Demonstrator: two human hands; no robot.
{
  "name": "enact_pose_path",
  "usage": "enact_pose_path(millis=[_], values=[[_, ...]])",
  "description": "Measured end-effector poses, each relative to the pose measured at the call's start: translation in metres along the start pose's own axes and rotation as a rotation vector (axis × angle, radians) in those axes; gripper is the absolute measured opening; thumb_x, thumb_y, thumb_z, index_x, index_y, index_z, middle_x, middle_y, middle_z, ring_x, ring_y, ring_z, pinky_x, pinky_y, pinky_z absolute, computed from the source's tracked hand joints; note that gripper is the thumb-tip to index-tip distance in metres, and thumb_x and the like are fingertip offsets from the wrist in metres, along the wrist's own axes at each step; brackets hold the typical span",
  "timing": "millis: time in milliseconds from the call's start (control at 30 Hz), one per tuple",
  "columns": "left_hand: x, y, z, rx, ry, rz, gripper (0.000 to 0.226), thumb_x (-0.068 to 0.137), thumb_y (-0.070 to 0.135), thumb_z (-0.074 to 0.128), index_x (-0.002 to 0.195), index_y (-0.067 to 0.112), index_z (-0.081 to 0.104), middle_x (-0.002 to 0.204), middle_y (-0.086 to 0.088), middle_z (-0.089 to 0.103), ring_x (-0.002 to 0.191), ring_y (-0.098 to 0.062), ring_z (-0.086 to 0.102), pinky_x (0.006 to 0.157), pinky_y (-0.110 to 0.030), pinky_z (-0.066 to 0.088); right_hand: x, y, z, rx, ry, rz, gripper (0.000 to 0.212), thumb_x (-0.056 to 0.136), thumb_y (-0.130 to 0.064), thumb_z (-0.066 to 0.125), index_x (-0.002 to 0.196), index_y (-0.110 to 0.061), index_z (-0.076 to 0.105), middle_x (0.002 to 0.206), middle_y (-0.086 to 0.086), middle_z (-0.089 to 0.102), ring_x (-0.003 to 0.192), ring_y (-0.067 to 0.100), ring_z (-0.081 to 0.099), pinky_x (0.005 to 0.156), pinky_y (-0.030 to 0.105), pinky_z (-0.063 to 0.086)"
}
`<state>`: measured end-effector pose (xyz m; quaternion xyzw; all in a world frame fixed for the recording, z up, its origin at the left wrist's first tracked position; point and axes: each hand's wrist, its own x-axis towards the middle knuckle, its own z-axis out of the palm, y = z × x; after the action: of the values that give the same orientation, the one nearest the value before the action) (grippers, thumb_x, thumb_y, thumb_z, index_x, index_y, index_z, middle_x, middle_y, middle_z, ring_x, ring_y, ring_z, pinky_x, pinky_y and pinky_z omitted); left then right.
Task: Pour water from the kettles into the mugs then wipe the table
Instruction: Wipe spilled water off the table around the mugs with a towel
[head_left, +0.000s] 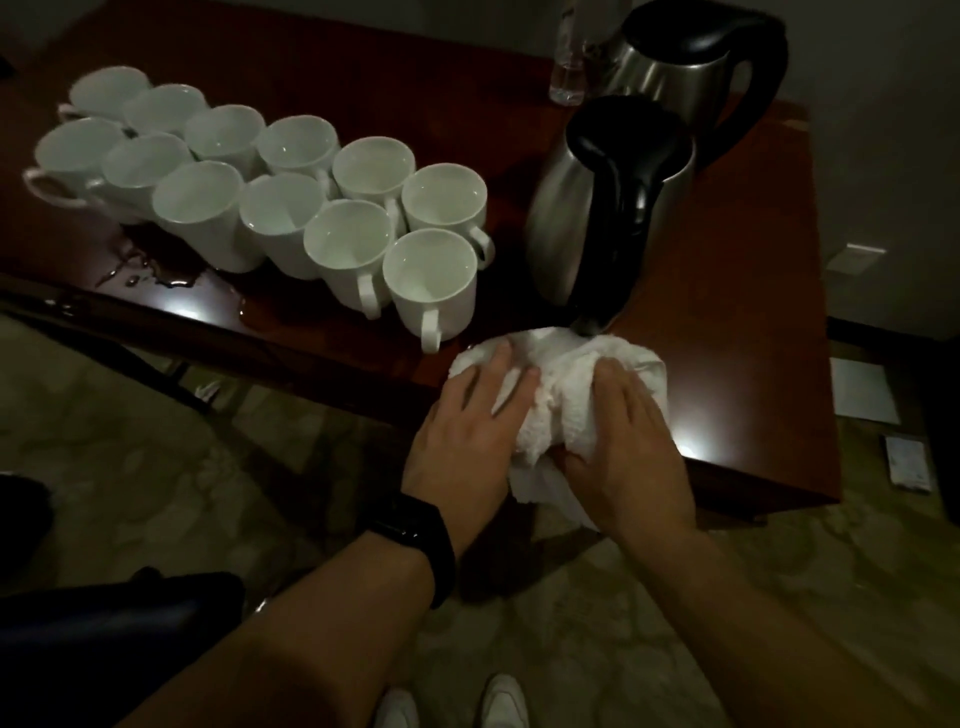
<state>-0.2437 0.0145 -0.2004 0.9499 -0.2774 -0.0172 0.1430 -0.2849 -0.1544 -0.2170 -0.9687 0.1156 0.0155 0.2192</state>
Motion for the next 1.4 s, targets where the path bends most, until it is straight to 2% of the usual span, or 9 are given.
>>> enact_pose_path(millis=[67,200,300,367,567,667,900,1100,1400], values=[[0.001,-0.001,0.004,0.015,-0.001,0.0,0.071,0.088,0.026,0.043,0.158,0.019,0.035,0.168,-0.013,0.025,0.139,-0.04,0.038,0.113,-0.048,0.045,-0.002,0.0,0.002,0.031,0.04,-0.008,0.105,0.084,-0.047,0.076,0.162,-0.016,0.015,0.169,0.008,0.022,0.156,0.027,0.019,0.125,0.045,0.025],[0.0,-0.007,0.012,0.068,0.042,0.038,0.075,0.094,0.025,0.062,0.16,0.019,0.029,0.168,-0.011,0.025,0.136,-0.038,0.04,0.113,-0.044,0.044,-0.001,-0.004,0.0,0.018,0.028,-0.038,0.094,0.089,-0.04,0.072,0.162,-0.016,0.019,0.17,0.004,0.02,0.157,0.024,0.015,0.125,0.044,0.024],[-0.002,-0.011,0.014,0.075,0.043,0.048,0.073,0.093,0.028,0.045,0.162,0.018,0.024,0.17,-0.012,0.019,0.141,-0.037,0.036,0.118,-0.045,0.038,0.0,-0.008,0.001,-0.018,0.021,-0.043,0.09,0.092,-0.037,0.07,0.163,-0.019,0.019,0.171,-0.001,0.017,0.157,0.02,0.013,0.123,0.036,0.02],[-0.002,-0.015,0.013,0.058,0.035,0.035,0.076,0.093,0.029,0.045,0.163,0.018,0.018,0.171,-0.011,0.013,0.144,-0.036,0.031,0.12,-0.045,0.035,0.001,-0.013,0.002,-0.034,0.019,-0.05,0.088,0.093,-0.035,0.07,0.163,-0.021,0.019,0.171,-0.002,0.016,0.157,0.02,0.012,0.121,0.034,0.019],[-0.008,-0.021,0.017,0.061,0.032,-0.011,0.083,0.096,0.029,0.058,0.164,0.021,0.01,0.173,-0.007,0.004,0.145,-0.035,0.026,0.119,-0.043,0.034,0.004,-0.024,0.005,-0.046,-0.002,-0.069,0.084,0.092,-0.032,0.07,0.162,-0.022,0.024,0.17,-0.002,0.019,0.157,0.021,0.015,0.123,0.04,0.021],[-0.008,-0.02,0.02,0.08,0.036,-0.026,0.089,0.094,0.027,0.065,0.163,0.021,0.009,0.172,-0.008,0.004,0.143,-0.035,0.026,0.117,-0.042,0.036,0.009,-0.024,0.004,-0.047,-0.011,-0.122,0.079,0.092,-0.029,0.069,0.16,-0.018,0.03,0.168,0.002,0.025,0.155,0.024,0.022,0.122,0.047,0.032],[-0.013,-0.026,0.018,0.066,0.068,-0.046,0.09,0.093,0.026,0.066,0.164,0.022,0.011,0.172,-0.006,0.007,0.14,-0.033,0.028,0.114,-0.041,0.039,0.013,-0.033,0.007,-0.038,0.002,-0.172,0.075,0.092,-0.026,0.068,0.158,-0.016,0.034,0.164,0.004,0.032,0.15,0.024,0.029,0.119,0.048,0.035],[-0.014,-0.035,0.016,0.066,0.045,-0.05,0.098,0.091,0.027,0.066,0.164,0.025,0.001,0.173,-0.002,-0.003,0.141,-0.03,0.019,0.119,-0.038,0.035,0.013,-0.04,0.008,-0.006,0.007,-0.186,0.074,0.093,-0.027,0.067,0.158,-0.016,0.034,0.164,0.003,0.032,0.151,0.019,0.025,0.121,0.046,0.032],[-0.019,-0.047,0.011,0.047,0.038,-0.054,0.099,0.092,0.027,0.068,0.164,0.026,0.0,0.173,-0.002,-0.006,0.144,-0.03,0.02,0.118,-0.038,0.035,0.015,-0.055,0.015,0.003,0.025,-0.204,0.063,0.096,-0.025,0.064,0.154,-0.016,0.042,0.159,0.006,0.04,0.148,0.02,0.031,0.119,0.046,0.034]])
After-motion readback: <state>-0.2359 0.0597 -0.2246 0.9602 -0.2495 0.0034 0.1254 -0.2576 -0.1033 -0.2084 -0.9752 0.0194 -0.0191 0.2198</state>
